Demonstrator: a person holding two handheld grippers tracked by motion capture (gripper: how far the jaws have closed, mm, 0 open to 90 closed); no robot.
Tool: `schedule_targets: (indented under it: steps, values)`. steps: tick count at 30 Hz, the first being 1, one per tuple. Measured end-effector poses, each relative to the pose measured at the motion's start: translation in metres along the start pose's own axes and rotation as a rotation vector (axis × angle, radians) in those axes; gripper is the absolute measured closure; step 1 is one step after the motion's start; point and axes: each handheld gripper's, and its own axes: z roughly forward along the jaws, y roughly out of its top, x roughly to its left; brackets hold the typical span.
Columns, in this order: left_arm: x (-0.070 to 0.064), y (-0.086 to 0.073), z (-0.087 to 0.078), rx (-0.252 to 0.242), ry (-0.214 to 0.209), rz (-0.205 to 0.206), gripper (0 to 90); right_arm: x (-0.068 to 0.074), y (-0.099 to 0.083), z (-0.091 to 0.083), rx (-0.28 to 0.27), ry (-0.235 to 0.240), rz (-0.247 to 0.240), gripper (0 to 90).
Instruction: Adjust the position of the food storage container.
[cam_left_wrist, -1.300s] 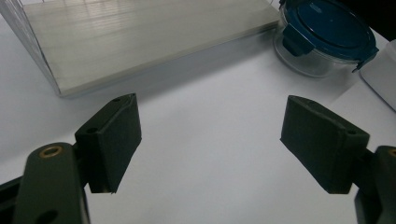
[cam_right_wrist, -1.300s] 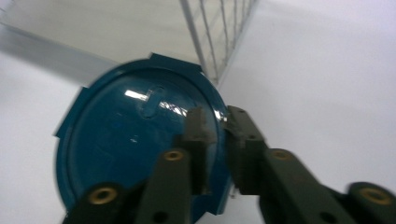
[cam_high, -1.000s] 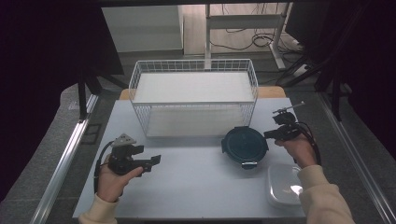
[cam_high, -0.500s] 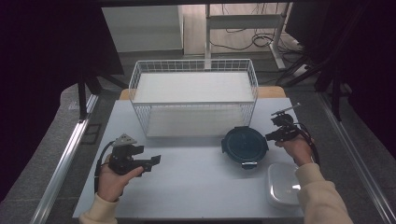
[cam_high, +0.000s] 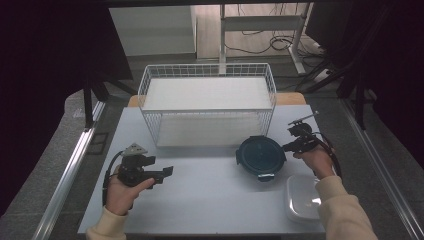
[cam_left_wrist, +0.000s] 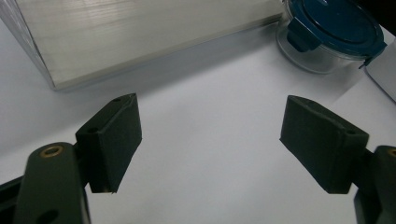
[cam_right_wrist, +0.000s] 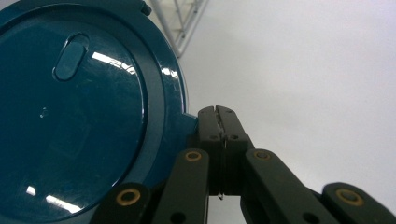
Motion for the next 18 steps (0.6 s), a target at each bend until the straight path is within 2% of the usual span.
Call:
schedule_targets:
  steps: [4, 5, 7, 15, 18]
  values:
    - [-0.001, 0.000, 0.001, 0.000, -0.002, -0.003, 20.3, 0.005, 0.001, -0.003, -0.008, 0.023, -0.014, 89.8]
    - [-0.001, 0.000, 0.001, -0.001, -0.004, -0.002, 20.2, 0.010, 0.002, -0.005, 0.001, 0.008, -0.046, 89.9]
    - [-0.001, 0.000, 0.001, 0.002, -0.008, 0.001, 20.2, 0.014, 0.002, -0.006, 0.011, -0.002, -0.058, 89.9]
    - [0.000, 0.000, 0.000, 0.001, -0.003, 0.001, 20.2, 0.009, 0.001, 0.004, 0.053, -0.008, -0.028, 89.9]
    - [0.001, 0.001, 0.001, 0.002, -0.002, 0.001, 20.3, 0.008, 0.002, 0.003, 0.042, 0.028, -0.015, 89.9]
